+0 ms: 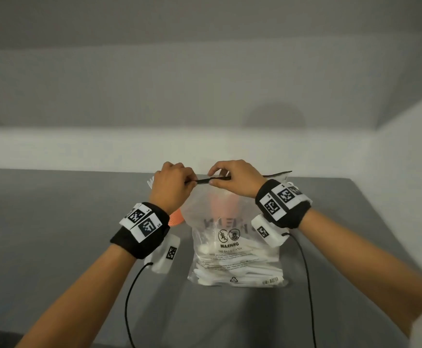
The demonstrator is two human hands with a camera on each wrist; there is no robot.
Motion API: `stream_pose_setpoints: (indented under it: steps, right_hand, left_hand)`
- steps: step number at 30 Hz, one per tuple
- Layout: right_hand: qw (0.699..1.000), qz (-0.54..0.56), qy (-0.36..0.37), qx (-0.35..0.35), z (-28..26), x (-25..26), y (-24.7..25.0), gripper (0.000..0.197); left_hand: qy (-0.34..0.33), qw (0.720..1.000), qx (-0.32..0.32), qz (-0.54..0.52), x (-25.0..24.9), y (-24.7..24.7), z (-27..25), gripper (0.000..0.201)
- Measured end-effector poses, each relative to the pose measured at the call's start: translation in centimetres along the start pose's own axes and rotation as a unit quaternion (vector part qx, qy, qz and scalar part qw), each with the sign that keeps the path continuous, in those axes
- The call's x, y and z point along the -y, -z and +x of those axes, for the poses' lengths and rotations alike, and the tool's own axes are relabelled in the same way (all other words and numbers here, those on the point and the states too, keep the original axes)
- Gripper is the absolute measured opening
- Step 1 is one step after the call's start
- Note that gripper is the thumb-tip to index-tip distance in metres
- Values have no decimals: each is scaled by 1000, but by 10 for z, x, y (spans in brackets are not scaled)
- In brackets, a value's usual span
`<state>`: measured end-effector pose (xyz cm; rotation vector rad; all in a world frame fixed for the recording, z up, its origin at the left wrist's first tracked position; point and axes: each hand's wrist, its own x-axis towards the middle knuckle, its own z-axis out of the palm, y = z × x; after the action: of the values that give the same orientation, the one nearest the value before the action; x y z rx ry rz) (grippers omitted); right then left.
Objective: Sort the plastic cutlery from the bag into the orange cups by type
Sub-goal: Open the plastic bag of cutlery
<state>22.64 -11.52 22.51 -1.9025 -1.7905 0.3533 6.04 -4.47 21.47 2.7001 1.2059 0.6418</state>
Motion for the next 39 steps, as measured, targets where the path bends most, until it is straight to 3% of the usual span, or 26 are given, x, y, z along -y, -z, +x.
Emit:
stream_pose_setpoints:
  steps: [5,13,21,26,30,34,36,39]
  right_hand:
    - [997,-40,20,-59,0,4,-9,18]
    - [988,-111,54,-93,-21,-7,3,19]
    - [987,-102,-29,-122,-63,-60,61,12]
    - [987,-46,-80,-133,-87,-81,79,4]
    - [984,81,-109,-119,-92,-83,74,13]
    - [931,303,-162,-120,-90,-67,74,9]
    - [925,311,-182,-122,-87,-63,72,22]
    - [953,221,-168,-121,-84,-62,68,25]
  left_hand:
    - [-21,999,-11,-39,3,-6,-3,13]
    - [-55,990,-57,-113,-3,-3,-7,9]
    - [-40,986,-90,-137,2,13,-8,10]
    - [-24,983,-94,-156,1,14,-13,10]
    - [-14,979,-94,-178,-2,14,-17,7]
    - [-9,978,-83,-192,-3,15,-20,5]
    - [-8,978,-73,-195,-2,15,-21,5]
    - [0,980,-57,-193,-2,18,-23,5]
